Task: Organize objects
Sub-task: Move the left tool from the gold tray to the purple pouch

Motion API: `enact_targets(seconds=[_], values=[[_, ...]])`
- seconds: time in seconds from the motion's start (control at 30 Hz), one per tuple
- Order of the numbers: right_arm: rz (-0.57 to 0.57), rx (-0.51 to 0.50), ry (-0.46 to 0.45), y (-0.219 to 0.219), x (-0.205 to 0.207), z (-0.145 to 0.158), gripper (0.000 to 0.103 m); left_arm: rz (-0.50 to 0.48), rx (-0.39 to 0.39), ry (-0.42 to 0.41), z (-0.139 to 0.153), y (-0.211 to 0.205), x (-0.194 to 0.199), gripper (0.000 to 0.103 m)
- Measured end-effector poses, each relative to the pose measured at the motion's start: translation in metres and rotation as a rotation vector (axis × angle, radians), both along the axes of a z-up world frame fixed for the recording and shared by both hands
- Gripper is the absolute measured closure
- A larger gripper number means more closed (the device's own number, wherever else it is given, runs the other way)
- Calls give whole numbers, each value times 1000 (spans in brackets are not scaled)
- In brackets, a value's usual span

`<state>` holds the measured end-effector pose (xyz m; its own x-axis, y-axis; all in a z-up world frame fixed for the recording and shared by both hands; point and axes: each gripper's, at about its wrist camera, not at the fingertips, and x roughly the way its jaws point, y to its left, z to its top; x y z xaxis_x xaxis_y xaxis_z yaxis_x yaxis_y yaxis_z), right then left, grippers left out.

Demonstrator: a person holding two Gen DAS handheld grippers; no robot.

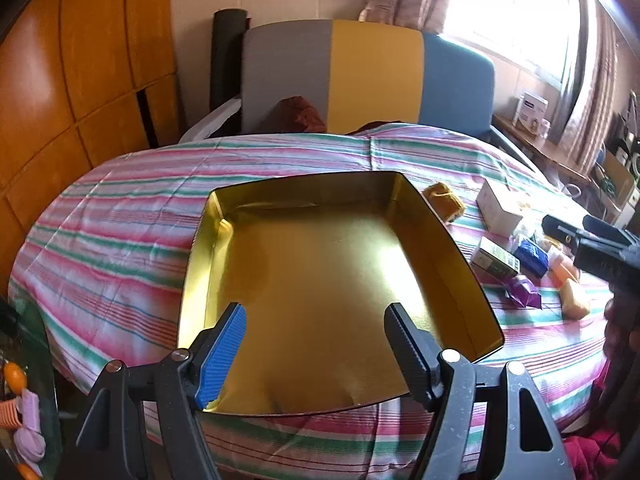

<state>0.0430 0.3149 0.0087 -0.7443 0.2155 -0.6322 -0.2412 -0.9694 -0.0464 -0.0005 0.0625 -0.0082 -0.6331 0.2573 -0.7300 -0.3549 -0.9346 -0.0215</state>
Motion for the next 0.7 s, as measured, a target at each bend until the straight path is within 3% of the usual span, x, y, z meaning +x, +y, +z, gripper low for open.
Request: enact_targets(seconds=[0.4, 0.6, 0.7], values=[[-168, -10, -5, 106, 25, 5, 0, -101, -50, 28, 4, 38, 2, 31], [-265, -72, 15, 171, 39, -8, 0, -213, 21, -72, 5, 72, -3, 31], [-338, -182, 20, 202, 49, -19, 0, -312, 40, -104, 6, 104, 1, 31]])
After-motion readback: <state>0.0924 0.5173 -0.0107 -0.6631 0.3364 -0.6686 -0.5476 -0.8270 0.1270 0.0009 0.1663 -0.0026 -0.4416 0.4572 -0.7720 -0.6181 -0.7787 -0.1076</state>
